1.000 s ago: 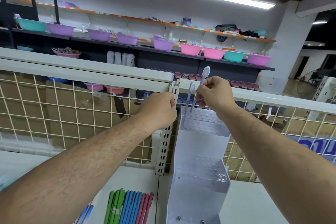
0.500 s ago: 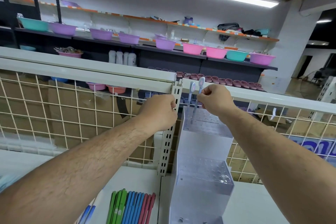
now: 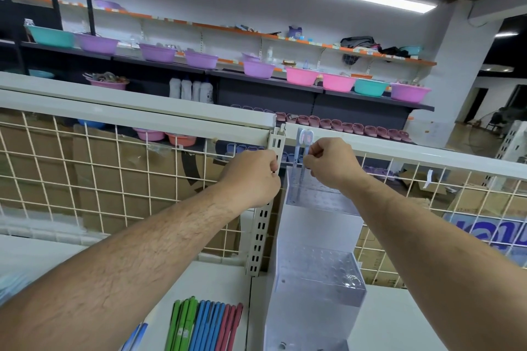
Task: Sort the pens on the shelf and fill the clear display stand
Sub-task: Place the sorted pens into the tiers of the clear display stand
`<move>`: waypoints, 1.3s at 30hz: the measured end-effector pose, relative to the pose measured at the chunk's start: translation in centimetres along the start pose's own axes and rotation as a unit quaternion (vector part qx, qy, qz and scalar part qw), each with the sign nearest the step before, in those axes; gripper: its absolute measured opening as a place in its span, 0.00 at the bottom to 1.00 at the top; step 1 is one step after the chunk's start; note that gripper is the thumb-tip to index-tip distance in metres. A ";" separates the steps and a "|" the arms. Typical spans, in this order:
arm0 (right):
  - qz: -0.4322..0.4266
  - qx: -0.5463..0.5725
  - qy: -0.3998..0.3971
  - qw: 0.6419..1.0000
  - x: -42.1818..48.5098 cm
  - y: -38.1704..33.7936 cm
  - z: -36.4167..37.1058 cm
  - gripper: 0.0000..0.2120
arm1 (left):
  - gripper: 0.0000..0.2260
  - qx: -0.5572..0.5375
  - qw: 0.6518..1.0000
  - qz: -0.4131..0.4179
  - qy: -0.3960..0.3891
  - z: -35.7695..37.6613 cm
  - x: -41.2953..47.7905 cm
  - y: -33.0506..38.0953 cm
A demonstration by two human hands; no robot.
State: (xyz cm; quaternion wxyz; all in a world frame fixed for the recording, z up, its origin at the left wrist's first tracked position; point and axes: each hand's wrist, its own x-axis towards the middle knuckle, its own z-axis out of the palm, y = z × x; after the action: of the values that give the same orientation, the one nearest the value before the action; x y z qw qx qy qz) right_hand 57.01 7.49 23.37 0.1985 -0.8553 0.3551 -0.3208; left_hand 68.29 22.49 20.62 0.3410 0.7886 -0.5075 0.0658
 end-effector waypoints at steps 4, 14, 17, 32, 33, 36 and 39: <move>0.007 0.002 0.012 1.000 -0.1 0.1 0.0 0.07 | 0.06 0.000 1.000 -0.006 -0.007 0.0 -0.1 -0.2; 0.026 0.047 0.041 0.998 -1.6 0.1 0.0 0.04 | 0.06 -0.007 1.000 -0.001 -0.017 0.0 -0.5 -0.1; 0.007 0.012 0.068 0.998 -2.8 0.3 -0.3 0.02 | 0.05 -0.008 1.000 0.015 -0.016 0.0 -0.8 -0.2; -0.029 -0.239 0.016 0.971 -12.9 -1.7 1.0 0.18 | 0.12 0.003 0.991 0.103 -0.087 1.3 -5.7 -2.3; -0.019 -0.242 -0.002 0.970 -13.5 -1.8 1.2 0.19 | 0.13 0.011 0.990 0.105 -0.095 1.1 -6.3 -2.4; -0.015 -0.246 -0.031 0.969 -15.1 -2.2 1.6 0.20 | 0.15 0.040 0.988 0.111 -0.105 0.5 -8.2 -2.5; -0.019 -0.233 -0.042 0.971 -16.7 -2.8 2.0 0.20 | 0.16 0.040 0.989 0.092 -0.111 -0.5 -10.4 -2.9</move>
State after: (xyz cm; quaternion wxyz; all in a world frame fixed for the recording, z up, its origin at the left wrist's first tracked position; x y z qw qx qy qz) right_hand 50.66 21.86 16.71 0.0021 -0.8971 0.3955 -0.1968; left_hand 65.89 31.39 14.97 0.2430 0.7541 -0.6094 0.0293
